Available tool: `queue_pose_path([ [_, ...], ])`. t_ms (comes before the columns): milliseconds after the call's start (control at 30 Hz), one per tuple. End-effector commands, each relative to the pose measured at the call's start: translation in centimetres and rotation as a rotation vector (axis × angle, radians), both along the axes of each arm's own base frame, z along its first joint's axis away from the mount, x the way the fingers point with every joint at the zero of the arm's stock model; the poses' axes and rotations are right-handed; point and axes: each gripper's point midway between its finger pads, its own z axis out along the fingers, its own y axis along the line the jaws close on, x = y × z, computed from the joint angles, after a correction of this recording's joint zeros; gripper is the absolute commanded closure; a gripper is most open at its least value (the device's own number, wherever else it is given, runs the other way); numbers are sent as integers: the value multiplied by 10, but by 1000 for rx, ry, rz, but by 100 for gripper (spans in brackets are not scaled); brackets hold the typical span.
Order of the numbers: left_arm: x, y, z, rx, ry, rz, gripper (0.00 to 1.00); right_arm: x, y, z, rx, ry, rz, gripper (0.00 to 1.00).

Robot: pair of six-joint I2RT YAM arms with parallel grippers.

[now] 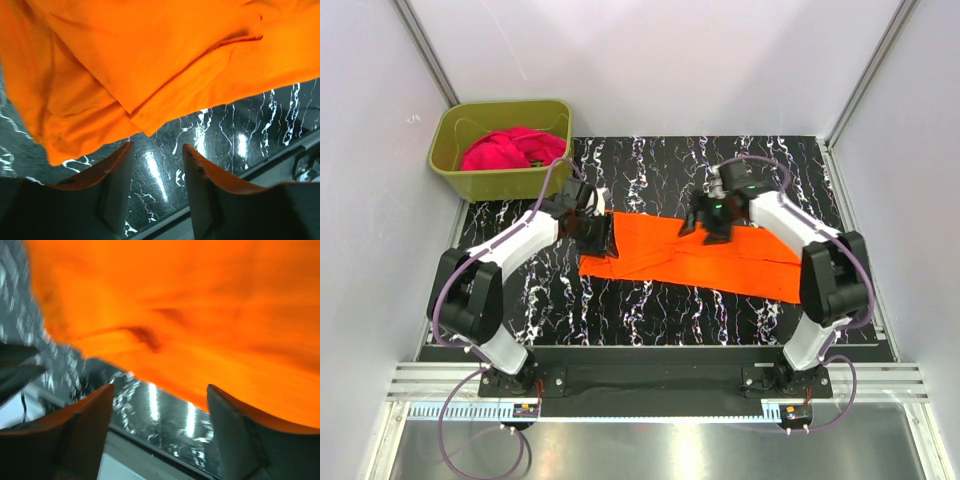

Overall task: Fold and stack the t-shirts
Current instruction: Fold the tshirt

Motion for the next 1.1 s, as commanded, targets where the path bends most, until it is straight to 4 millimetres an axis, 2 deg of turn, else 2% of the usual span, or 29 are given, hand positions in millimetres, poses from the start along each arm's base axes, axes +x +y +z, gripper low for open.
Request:
queue_pose_path([
  [0, 3, -14, 5, -89, -20, -12, 57, 3, 50, 7, 95, -30, 147, 24],
  [33, 1, -13, -3, -87, -11, -2, 59, 2, 61, 8, 90, -34, 173, 29],
  [67, -1, -11, -8, -80, -2, 10, 60, 1, 64, -2, 81, -11, 178, 35],
  [133, 0, -4, -16, -43, 5, 55, 62, 2, 71, -5, 84, 4, 186, 42],
  [300, -6, -2, -27, -47, 26, 88, 57, -5, 89, -19, 43, 36, 242, 38],
  [367, -7, -2, -34, -40, 47, 91, 55, -8, 91, -30, 30, 60, 249, 38],
  [533, -8, -3, -42, -42, 67, 100, 53, -9, 94, -35, 15, 68, 254, 40],
  [633, -8, -4, -48, -45, 76, 100, 55, -11, 93, -40, 8, 79, 257, 43],
  [767, -5, -6, -53, -42, 87, 104, 60, -10, 93, -43, 4, 83, 257, 52],
  [1067, -1, -8, -61, -48, 92, 112, 67, -10, 93, -46, -3, 90, 260, 59],
])
